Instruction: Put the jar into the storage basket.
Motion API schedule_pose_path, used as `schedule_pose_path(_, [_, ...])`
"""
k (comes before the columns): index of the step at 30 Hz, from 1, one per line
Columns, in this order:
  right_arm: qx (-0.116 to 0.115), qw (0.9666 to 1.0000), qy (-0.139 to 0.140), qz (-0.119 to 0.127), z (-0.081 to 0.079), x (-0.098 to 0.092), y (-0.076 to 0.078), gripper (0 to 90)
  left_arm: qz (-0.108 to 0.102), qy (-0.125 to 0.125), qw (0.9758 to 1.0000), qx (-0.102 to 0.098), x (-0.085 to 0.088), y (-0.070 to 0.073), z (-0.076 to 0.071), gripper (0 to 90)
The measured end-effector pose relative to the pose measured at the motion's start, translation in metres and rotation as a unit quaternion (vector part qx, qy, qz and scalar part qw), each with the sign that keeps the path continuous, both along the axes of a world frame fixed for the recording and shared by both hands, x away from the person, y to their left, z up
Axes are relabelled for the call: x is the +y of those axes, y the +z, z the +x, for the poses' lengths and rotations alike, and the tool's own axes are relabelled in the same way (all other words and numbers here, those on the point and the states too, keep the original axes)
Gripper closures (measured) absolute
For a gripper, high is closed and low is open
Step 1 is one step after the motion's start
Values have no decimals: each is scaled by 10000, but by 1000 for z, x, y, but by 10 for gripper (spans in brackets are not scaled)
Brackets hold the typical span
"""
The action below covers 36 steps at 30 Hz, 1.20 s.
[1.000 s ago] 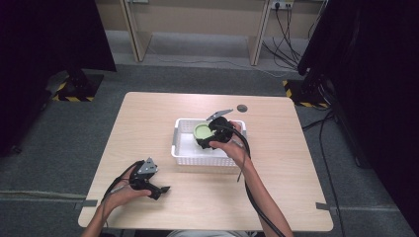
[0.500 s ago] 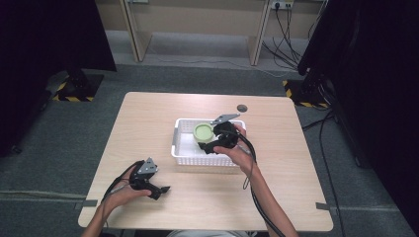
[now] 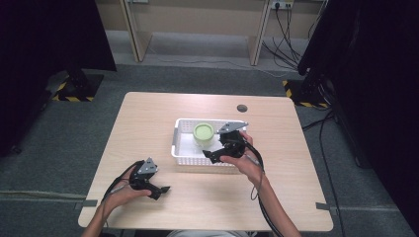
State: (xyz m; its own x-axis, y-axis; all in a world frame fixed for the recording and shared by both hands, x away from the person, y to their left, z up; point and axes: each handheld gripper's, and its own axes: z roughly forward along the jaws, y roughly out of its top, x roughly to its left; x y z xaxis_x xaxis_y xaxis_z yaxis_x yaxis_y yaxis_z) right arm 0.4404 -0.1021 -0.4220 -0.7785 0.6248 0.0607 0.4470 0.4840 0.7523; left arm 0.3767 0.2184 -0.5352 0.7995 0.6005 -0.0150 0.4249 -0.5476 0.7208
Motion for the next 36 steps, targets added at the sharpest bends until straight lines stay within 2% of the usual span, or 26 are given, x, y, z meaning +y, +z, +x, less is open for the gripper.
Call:
schedule_pose_path(4, [-6,10000,61,13,-6,-3,0,54,-4,4,10000,11,0,0,0,0])
schedule_pose_path(6, [-22,10000,73,2,-9,-5,-1,54,-34,37,9999,97,0,0,-1,0])
schedule_pose_path(7, [-20,10000,69,6,-10,-6,-2,54,-7,9,10000,20,0,0,0,0])
schedule_pose_path(8, [-22,10000,68,17,-11,-7,-2,54,-28,38,9999,88,0,0,-1,0])
schedule_pose_path(9, [-25,10000,78,25,-13,-8,-3,54,-3,5,10000,4,0,0,0,0])
schedule_pose_path(23, [-112,9996,193,183,-37,-21,-9,54,-2,4,10000,4,0,0,0,0])
schedule_pose_path(25, [-111,9996,205,138,-40,-22,-11,55,-2,4,10000,4,0,0,0,0])
schedule_pose_path(36, [-69,9998,123,173,-51,-35,-17,55,-1,4,10000,4,0,0,0,0])
